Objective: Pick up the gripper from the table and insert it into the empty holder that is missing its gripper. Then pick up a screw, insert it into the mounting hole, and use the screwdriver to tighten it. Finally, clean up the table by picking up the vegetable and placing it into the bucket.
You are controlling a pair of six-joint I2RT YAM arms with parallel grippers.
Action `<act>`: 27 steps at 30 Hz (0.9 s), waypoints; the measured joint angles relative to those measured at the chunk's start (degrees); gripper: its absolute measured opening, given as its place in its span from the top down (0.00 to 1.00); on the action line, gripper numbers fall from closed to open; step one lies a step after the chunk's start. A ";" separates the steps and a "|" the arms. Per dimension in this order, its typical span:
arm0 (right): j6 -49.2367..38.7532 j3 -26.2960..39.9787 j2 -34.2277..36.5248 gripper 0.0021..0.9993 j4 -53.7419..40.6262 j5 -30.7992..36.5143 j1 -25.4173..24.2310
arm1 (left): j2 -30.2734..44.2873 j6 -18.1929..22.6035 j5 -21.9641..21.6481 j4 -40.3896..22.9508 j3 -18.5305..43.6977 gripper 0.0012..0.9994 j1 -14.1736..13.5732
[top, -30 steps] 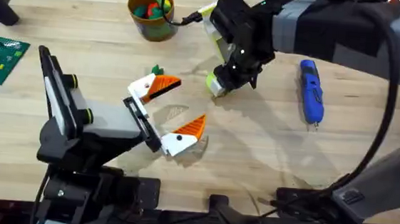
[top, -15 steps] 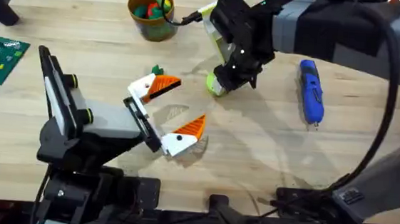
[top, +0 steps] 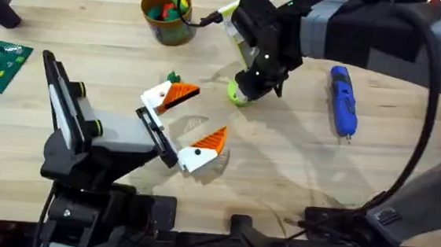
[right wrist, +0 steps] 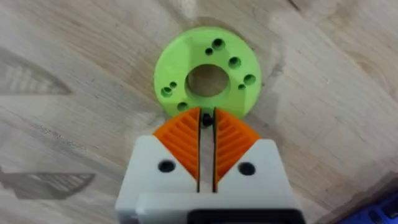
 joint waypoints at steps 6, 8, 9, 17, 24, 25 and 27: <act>-0.02 0.00 -0.02 0.99 0.11 0.00 0.00 | 0.00 0.00 0.00 0.00 0.00 0.01 0.00; -0.02 0.00 0.00 1.00 0.11 0.00 0.00 | 0.00 0.00 0.00 0.00 0.00 0.01 0.00; -0.02 0.00 0.00 1.00 0.11 0.00 0.00 | 0.02 0.00 0.00 0.00 0.00 0.01 0.00; -0.02 0.06 0.00 1.00 -0.23 0.00 0.00 | 0.00 0.00 0.00 0.00 0.00 0.01 0.00; -0.02 3.85 -0.02 1.00 -5.55 -0.24 -0.02 | 0.00 0.00 0.00 0.00 0.00 0.01 0.00; -0.02 5.24 0.00 1.00 -7.09 -0.30 -0.11 | 0.00 0.00 0.00 0.00 0.00 0.01 0.00; -0.02 8.58 -0.02 1.00 -9.82 -0.43 -0.28 | 0.00 0.00 0.00 0.00 0.00 0.01 0.00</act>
